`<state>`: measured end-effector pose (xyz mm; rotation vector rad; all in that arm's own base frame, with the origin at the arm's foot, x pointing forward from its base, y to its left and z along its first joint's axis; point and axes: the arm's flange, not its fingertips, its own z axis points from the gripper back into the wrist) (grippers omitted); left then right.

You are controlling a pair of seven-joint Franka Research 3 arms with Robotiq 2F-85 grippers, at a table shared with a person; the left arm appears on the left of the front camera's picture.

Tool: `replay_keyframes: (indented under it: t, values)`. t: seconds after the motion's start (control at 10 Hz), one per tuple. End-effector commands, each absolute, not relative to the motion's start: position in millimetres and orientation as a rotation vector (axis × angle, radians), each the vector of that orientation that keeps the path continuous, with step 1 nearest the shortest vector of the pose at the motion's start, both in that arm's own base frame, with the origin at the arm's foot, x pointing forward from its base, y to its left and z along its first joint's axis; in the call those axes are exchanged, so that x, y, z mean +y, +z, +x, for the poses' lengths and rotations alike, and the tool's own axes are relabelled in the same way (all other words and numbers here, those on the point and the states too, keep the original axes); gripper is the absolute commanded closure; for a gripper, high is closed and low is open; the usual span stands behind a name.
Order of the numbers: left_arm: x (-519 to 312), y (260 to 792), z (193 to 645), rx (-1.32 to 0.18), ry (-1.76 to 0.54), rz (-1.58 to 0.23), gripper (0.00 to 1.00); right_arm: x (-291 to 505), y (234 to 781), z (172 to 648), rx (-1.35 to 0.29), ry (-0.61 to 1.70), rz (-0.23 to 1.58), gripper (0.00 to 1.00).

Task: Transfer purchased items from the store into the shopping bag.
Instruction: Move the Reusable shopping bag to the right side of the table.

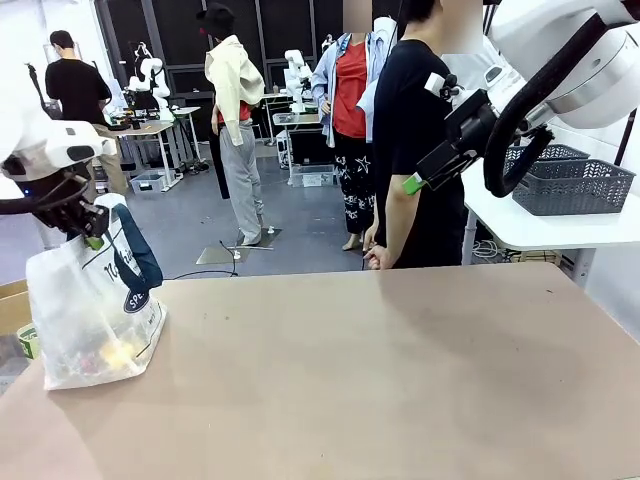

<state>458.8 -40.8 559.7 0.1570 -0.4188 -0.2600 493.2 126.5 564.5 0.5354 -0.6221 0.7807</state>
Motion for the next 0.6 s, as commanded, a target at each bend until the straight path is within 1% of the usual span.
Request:
replay_keyframes:
  t: [0.0, 0.3, 0.5]
  values:
    - [-42.3, 575.7, 459.4, -0.419, -0.263, 0.155, 0.0, 126.0, 563.9, 491.6, -0.619, 0.776, 0.541, 0.0]
    - [-50.6, 590.3, 456.3, -0.44, -0.287, 0.134, 0.0, 126.0, 563.9, 491.6, -0.619, 0.776, 0.541, 0.0]
    - [-62.3, 602.7, 453.4, -0.443, -0.333, 0.089, 0.0, 126.0, 563.9, 491.6, -0.619, 0.776, 0.541, 0.0]
